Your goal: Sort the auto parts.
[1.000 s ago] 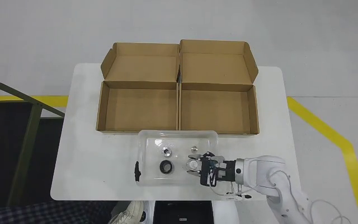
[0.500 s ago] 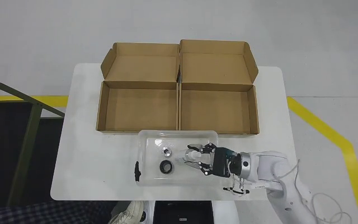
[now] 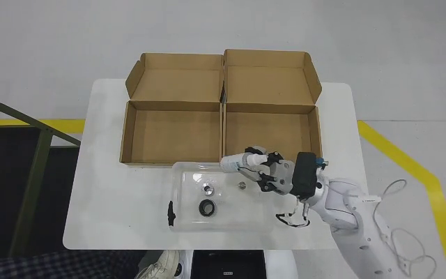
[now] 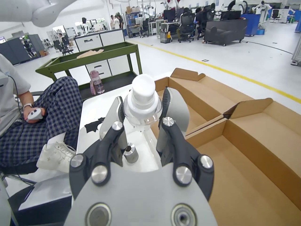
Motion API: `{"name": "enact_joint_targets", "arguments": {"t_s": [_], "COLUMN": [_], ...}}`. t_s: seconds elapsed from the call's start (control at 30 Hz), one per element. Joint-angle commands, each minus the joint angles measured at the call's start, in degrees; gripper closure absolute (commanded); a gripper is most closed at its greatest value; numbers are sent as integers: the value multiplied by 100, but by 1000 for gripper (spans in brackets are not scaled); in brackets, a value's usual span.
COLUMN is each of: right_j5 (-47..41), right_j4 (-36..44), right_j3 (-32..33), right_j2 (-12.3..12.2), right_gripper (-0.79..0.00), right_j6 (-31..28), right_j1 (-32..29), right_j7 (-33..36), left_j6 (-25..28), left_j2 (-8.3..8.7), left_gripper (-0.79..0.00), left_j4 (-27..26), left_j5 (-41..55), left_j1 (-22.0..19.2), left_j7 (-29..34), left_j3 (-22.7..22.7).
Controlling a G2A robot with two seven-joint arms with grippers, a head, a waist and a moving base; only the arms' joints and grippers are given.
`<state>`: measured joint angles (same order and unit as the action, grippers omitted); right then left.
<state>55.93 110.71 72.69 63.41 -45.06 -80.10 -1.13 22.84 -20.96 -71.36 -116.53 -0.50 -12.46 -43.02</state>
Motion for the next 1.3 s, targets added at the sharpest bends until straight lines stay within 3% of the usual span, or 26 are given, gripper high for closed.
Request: {"name": "enact_joint_targets", "arguments": {"t_s": [0.0,0.7,1.03,1.27], "right_j5": [-91,-377,845,1186], "right_j4": [-30,-330,-307,-538], "right_j3": [-4,-232,-656,-861], "right_j2": [6,114,211,278], "right_gripper": [0,0,0,0], "right_j6": [19,476,1672,2211], "right_j1": [28,408,686,904], "right_j7": [-62,-472,4,313], "left_j6": [0,0,0,0], "left_j2": [0,0,0,0], "left_gripper": [-785,-785,-785,-785], "left_j4": [0,0,0,0], "left_j5": [0,0,0,0], "left_j1": [0,0,0,0], "left_j7": [0,0,0,0], "left_j3": [0,0,0,0]}}
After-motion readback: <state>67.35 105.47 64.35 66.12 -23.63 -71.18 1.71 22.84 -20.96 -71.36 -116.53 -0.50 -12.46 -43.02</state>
